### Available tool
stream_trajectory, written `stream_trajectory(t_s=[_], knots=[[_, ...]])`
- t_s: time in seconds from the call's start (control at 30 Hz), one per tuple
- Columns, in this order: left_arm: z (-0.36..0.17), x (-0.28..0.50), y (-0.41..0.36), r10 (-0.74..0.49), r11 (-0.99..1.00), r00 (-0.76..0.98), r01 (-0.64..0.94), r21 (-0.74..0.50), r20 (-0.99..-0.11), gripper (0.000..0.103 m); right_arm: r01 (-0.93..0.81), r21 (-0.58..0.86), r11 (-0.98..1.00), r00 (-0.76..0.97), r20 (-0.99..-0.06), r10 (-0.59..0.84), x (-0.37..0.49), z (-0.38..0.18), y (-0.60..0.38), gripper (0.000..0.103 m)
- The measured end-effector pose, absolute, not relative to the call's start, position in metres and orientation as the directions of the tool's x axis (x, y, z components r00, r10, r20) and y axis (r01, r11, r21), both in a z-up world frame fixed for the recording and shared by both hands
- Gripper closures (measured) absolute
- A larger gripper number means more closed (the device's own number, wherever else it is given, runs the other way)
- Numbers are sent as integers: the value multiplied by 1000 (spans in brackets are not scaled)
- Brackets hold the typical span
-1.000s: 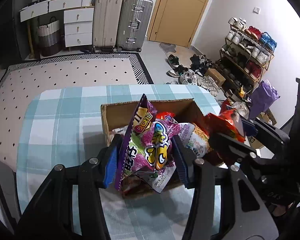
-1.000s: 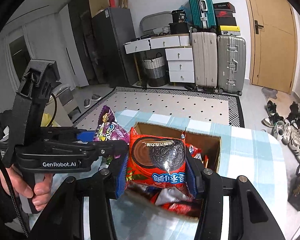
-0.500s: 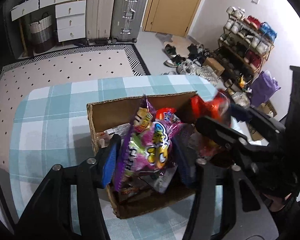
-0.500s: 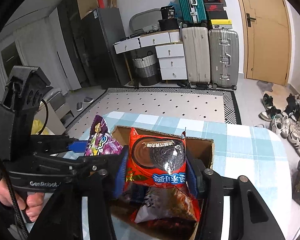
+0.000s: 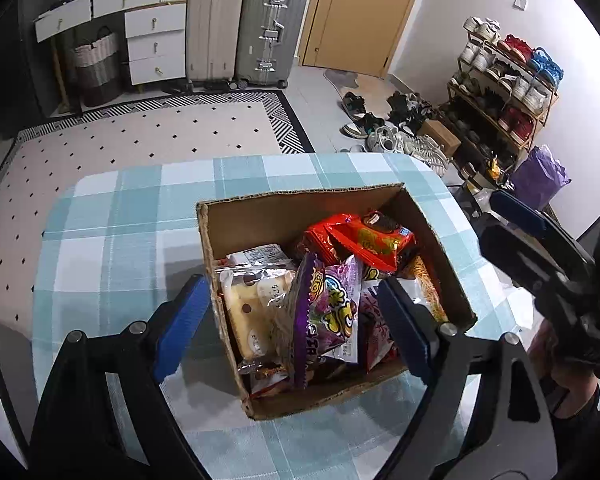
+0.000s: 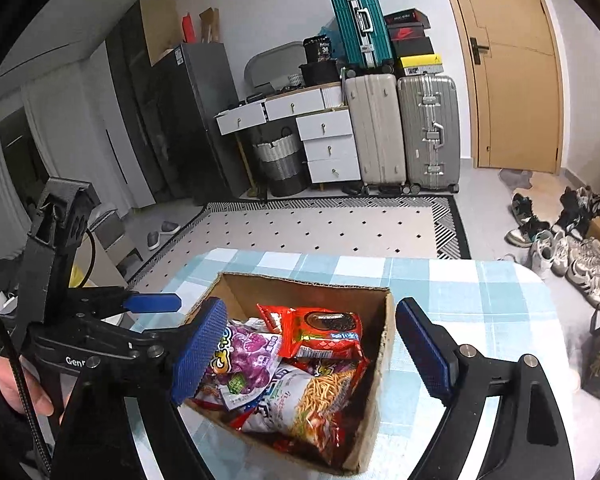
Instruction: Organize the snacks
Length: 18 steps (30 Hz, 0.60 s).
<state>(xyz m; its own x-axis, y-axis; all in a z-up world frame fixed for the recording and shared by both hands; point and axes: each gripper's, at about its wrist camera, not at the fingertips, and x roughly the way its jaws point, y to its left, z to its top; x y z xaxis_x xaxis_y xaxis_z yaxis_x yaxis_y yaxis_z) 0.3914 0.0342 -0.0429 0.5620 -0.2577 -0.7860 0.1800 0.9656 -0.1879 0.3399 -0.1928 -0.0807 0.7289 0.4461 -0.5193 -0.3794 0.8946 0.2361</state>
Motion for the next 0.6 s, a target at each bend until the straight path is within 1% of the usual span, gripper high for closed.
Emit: stream_trajectory(t_s=[0.17,0.27,0.33,0.6], knots=[[-30,372,35,-214,976,579,152,-154,-787,18,-379,239,894,746,-493,448,321,-68,-200,15],[-19,357,37,-204,979,601,144,-146,-773,18,-390,231,891,754,-476,453,305,-59,-202,14],[-14,348,39,-187,982,616,133,-133,-765,18,-397,219,892,765,-458,453,291,-52,-202,12],[10,298,44,-113,994,675,79,-82,-729,18,-377,221,899,804,-404,436,239,-33,-216,11]])
